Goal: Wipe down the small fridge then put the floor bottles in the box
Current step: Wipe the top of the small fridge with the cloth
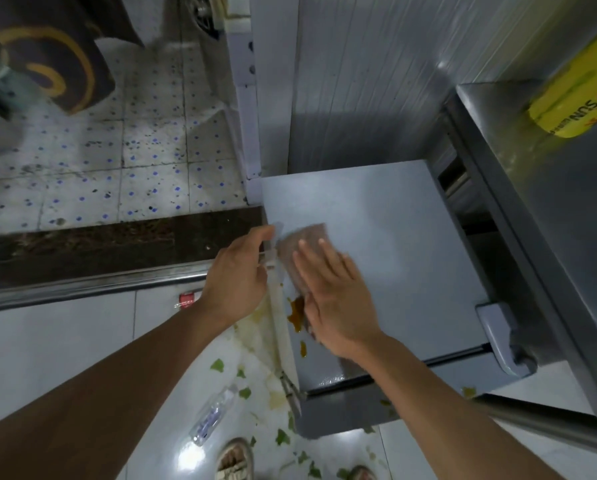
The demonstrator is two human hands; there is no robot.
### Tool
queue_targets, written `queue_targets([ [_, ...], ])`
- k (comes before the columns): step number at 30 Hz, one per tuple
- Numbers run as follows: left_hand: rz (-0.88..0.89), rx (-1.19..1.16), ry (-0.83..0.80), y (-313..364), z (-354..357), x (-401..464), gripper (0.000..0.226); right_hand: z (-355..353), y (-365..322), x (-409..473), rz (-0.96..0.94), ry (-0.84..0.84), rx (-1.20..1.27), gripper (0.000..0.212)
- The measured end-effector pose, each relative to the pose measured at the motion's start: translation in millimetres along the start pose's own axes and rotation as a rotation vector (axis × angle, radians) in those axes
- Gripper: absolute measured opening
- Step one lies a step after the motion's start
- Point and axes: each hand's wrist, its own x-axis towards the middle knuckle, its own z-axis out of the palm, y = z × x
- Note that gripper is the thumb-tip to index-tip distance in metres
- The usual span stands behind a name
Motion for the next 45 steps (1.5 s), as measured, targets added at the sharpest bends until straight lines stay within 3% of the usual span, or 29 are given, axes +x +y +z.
queue_targets([
  [3,0.009,0.022,0.019,-7,-5,-13,0.061,10,-18,-35,-0.131,0.047,0.014,0.057],
  [11,-0.004,0.071,0.057,-22,-13,-31,0.056,0,-28,51,0.126,-0.005,-0.053,0.064],
  [16,-0.014,0.105,0.022,-21,-13,-43,0.056,12,-40,-23,-0.081,0.038,-0.067,0.056],
  [19,-0.015,0.095,0.003,-14,-13,-48,0.056,13,-26,-55,-0.104,0.012,-0.074,0.054],
  [25,-0.010,0.120,-0.035,0,-3,-62,0.056,10,-12,-37,0.225,0.040,-0.076,0.061],
  [30,0.037,0.149,-0.014,24,17,-80,0.056,26,-24,-115,0.016,-0.017,-0.094,0.061],
  [34,0.156,0.221,-0.007,44,39,-93,0.058,15,43,-136,0.299,-0.013,-0.148,0.062],
  [37,0.179,0.249,-0.040,53,53,-99,0.058,15,47,-134,0.492,0.006,-0.091,0.067],
  [41,0.118,0.323,-0.023,62,66,-103,0.059,29,3,-153,0.301,0.004,-0.050,0.073],
  [43,0.101,0.335,-0.021,67,71,-105,0.057,26,18,-172,0.226,-0.002,-0.061,0.070],
  [45,0.092,0.354,-0.043,72,77,-106,0.054,20,54,-187,0.280,0.015,-0.088,0.067],
])
